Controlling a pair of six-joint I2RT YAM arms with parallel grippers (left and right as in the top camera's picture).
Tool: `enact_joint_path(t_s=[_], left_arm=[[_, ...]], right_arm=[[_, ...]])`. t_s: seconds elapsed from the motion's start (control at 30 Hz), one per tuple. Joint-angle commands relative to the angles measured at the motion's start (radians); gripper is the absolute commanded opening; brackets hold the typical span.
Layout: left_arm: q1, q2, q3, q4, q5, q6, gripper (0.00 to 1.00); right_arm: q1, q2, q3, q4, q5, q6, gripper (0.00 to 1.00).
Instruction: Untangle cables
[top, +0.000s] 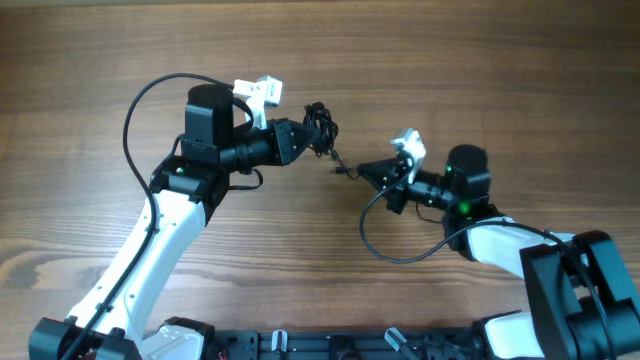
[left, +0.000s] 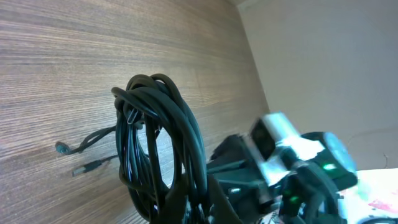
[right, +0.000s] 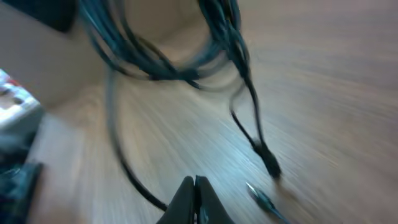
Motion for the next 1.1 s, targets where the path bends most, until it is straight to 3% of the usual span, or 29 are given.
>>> enact_joint_path(t_s=[0.0, 0.03, 0.07, 0.1, 0.17, 0.23, 0.27, 0.33, 0.4, 0.53, 0.63, 0.67, 0.7, 0.73, 0.8, 0.9, 0.97, 1.07], left_arm=[[0.004, -0.003, 0.012, 0.007, 0.001, -0.005, 0.04], [0.004, -0.003, 0.012, 0.006, -0.011, -0.005, 0.04], [0.005, -0.003, 0.012, 0.004, -0.018, 0.002, 0.04], [0.005, -0.003, 0.012, -0.003, -0.026, 0.002, 0.05], [0.005, -0.003, 0.012, -0.05, -0.064, 0.002, 0.05], [0.004, -0.003, 0.012, -0.049, -0.064, 0.002, 0.04], [0.004, -0.003, 0.012, -0.048, -0.064, 0.002, 0.04], [0.004, -0.003, 0.012, -0.048, -0.063, -0.019, 0.04], [0.004, -0.003, 0.012, -0.046, -0.063, -0.033, 0.04], [0.004, -0.003, 0.012, -0.046, -0.063, -0.049, 0.05], [0.004, -0.003, 0.012, -0.046, -0.063, -0.051, 0.04], [0.004, -0.003, 0.012, -0.046, -0.063, -0.051, 0.04], [0.004, -0.003, 0.012, -0.046, -0.063, -0.051, 0.04], [0.004, -0.003, 0.012, -0.046, -0.063, -0.051, 0.04], [0.004, -0.003, 0.012, -0.046, -0.063, -0.051, 0.04], [0.004, -0.003, 0.012, -0.046, -0.063, -0.05, 0.04], [0.004, -0.003, 0.012, -0.046, -0.063, -0.043, 0.04], [0.004, -0.003, 0.012, -0.055, -0.063, 0.029, 0.04]], right_arm=[[-0.04, -0.006, 0.006, 0.055, -0.2, 0.141, 0.63], [-0.05, -0.006, 0.006, 0.014, -0.194, 0.08, 0.97], [-0.069, -0.006, 0.006, -0.009, -0.192, 0.038, 1.0], [-0.1, -0.006, 0.006, -0.008, -0.192, 0.043, 1.0], [-0.211, -0.006, 0.006, -0.022, -0.158, -0.017, 0.88], [-0.232, -0.006, 0.006, -0.121, -0.15, -0.3, 0.71], [-0.219, -0.005, 0.006, -0.227, -0.139, -0.485, 0.72], [-0.166, -0.005, 0.006, -0.327, -0.13, -0.564, 0.83], [-0.117, -0.005, 0.006, -0.331, -0.104, -0.578, 0.85], [0.026, 0.007, 0.006, -0.322, 0.168, -0.632, 0.84], [0.08, 0.021, 0.006, -0.294, 0.319, -0.664, 0.7], [0.079, 0.023, 0.006, -0.265, 0.337, -0.662, 0.61], [0.079, 0.023, 0.006, -0.234, 0.336, -0.654, 0.4], [0.079, 0.023, 0.006, -0.211, 0.336, -0.627, 0.26], [0.079, 0.023, 0.007, -0.178, 0.333, -0.574, 0.06], [0.079, 0.023, 0.006, -0.17, 0.3, -0.556, 0.04], [0.078, 0.001, 0.006, -0.095, 0.28, -0.371, 0.04], [0.031, -0.088, 0.007, 0.077, 0.093, -0.077, 0.04]])
